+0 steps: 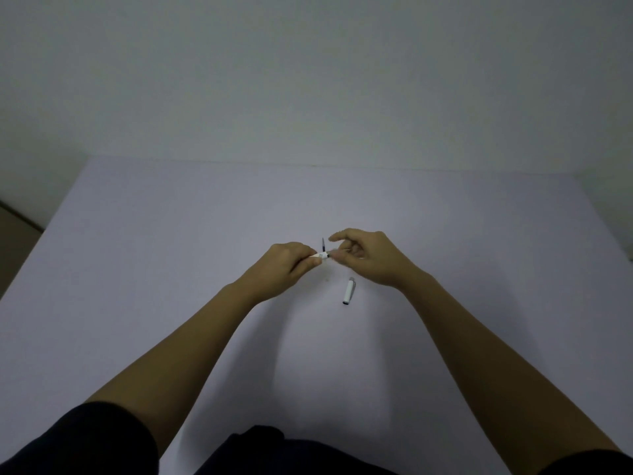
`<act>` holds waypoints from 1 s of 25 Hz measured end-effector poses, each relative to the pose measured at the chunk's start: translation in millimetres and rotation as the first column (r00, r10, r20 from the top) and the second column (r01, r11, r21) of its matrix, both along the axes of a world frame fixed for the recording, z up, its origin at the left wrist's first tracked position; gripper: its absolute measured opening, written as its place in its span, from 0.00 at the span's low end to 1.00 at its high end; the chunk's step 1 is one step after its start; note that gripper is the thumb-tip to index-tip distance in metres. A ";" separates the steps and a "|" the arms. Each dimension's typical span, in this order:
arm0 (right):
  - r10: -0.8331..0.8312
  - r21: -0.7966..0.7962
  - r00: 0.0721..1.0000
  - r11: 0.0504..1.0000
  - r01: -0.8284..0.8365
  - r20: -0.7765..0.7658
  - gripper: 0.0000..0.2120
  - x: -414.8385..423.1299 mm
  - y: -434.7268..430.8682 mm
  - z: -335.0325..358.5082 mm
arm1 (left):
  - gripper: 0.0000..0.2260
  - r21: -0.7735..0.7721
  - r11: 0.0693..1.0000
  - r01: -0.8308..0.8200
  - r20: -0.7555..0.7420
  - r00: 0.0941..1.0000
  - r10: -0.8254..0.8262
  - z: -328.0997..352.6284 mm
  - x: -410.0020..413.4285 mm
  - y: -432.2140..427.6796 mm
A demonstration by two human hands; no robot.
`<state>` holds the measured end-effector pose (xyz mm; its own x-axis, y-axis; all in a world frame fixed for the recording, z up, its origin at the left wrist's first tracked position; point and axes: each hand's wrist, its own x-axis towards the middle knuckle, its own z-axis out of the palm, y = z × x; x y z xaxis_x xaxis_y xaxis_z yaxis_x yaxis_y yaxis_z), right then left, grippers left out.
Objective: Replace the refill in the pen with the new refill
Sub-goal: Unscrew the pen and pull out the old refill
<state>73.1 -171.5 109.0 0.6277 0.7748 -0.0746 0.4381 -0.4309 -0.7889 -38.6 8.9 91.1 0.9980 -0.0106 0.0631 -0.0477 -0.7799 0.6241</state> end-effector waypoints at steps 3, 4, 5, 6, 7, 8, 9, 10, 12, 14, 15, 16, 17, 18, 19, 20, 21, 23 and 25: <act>0.009 -0.006 0.998 1.000 -0.008 0.057 0.06 3.7 0.4 4.0 | 0.09 -0.040 0.999 -0.006 0.019 1.000 0.006 2.6 -2.6 0.2; 0.002 0.034 0.998 0.999 -0.005 0.067 0.04 3.5 0.8 6.8 | 0.08 -0.079 0.997 -0.024 0.018 1.000 0.025 3.4 -4.1 -0.1; 0.003 0.074 0.997 0.997 -0.008 0.075 0.04 3.5 0.6 9.4 | 0.07 -0.115 0.993 -0.042 0.013 0.999 0.044 4.0 -4.7 -0.4; 0.012 0.104 0.996 0.994 -0.021 0.087 0.04 3.1 0.2 11.7 | 0.07 -0.140 0.989 -0.058 0.005 0.998 0.059 4.4 -4.8 -0.6; 0.025 0.116 0.994 0.993 -0.037 0.105 0.05 2.0 0.1 13.7 | 0.07 -0.153 0.986 -0.068 0.001 0.998 0.069 4.9 -4.9 -0.6; 0.033 0.121 0.993 0.991 -0.047 0.116 0.06 1.0 0.0 15.2 | 0.08 -0.154 0.986 -0.071 0.003 0.997 0.072 5.8 -4.5 -0.4; 0.032 0.117 0.993 0.992 -0.045 0.111 0.08 0.1 -0.3 16.5 | 0.10 -0.145 0.987 -0.068 0.012 0.997 0.071 7.4 -4.2 -0.1; 0.018 0.101 0.997 0.995 -0.026 0.082 0.09 -0.9 -0.6 18.0 | 0.11 -0.126 0.990 -0.060 0.022 0.998 0.064 9.1 -4.1 0.5; -0.012 0.056 0.999 0.998 0.010 0.041 0.06 0.0 -0.6 20.7 | 0.12 -0.066 0.998 -0.022 0.038 0.999 0.025 11.4 -4.6 0.7; -0.021 0.054 0.998 0.998 0.017 0.064 0.06 1.6 -1.1 24.2 | 0.13 -0.033 0.999 0.001 0.034 0.999 0.000 13.0 -5.9 -1.7; -0.012 0.071 0.997 0.997 0.006 0.080 0.05 1.0 -0.8 26.9 | 0.13 -0.037 0.999 -0.008 0.028 1.000 0.009 13.2 -6.7 -2.7; 0.007 0.093 0.995 0.996 -0.016 0.099 0.04 -0.3 -0.8 30.0 | 0.14 -0.045 0.999 -0.024 0.023 0.999 0.025 13.6 -7.6 -3.3; 0.021 0.110 0.994 0.993 -0.033 0.109 0.04 -1.5 -1.3 32.0 | 0.14 -0.050 0.998 -0.040 0.018 0.999 0.041 13.8 -8.5 -3.8; 0.017 0.113 0.994 0.993 -0.029 0.104 0.05 -2.6 -1.7 33.4 | 0.14 -0.048 0.997 -0.052 0.012 0.999 0.052 14.0 -9.5 -4.0; -0.004 0.094 0.996 0.996 -0.004 0.085 0.06 -3.3 -1.9 34.9 | 0.14 -0.041 0.998 -0.057 0.005 0.998 0.057 14.1 -11.0 -4.0; -0.019 0.050 0.997 0.999 0.015 0.075 0.06 -2.9 -2.2 35.9 | 0.15 -0.029 0.998 -0.058 -0.007 0.998 0.058 13.9 -12.1 -4.1; -0.018 -0.005 0.996 1.000 0.019 0.090 0.07 -1.6 -2.7 36.0 | 0.16 -0.015 0.998 -0.053 -0.021 0.998 0.053 13.8 -13.7 -4.0; 0.006 -0.059 0.989 0.998 0.003 0.149 0.07 0.1 -4.3 37.0 | 0.14 -0.009 0.999 -0.049 -0.055 0.997 0.048 13.2 -15.8 -5.3; 0.003 0.014 0.987 1.000 -0.005 0.159 0.04 -2.7 -5.3 40.7 | 0.10 -0.068 0.993 -0.093 -0.073 0.993 0.088 14.3 -17.0 -7.0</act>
<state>70.3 -176.8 149.7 0.6279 0.7774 0.0364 0.5596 -0.4185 -0.7153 -55.6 1.8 105.4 0.9966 0.0820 -0.0092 0.0666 -0.7326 0.6774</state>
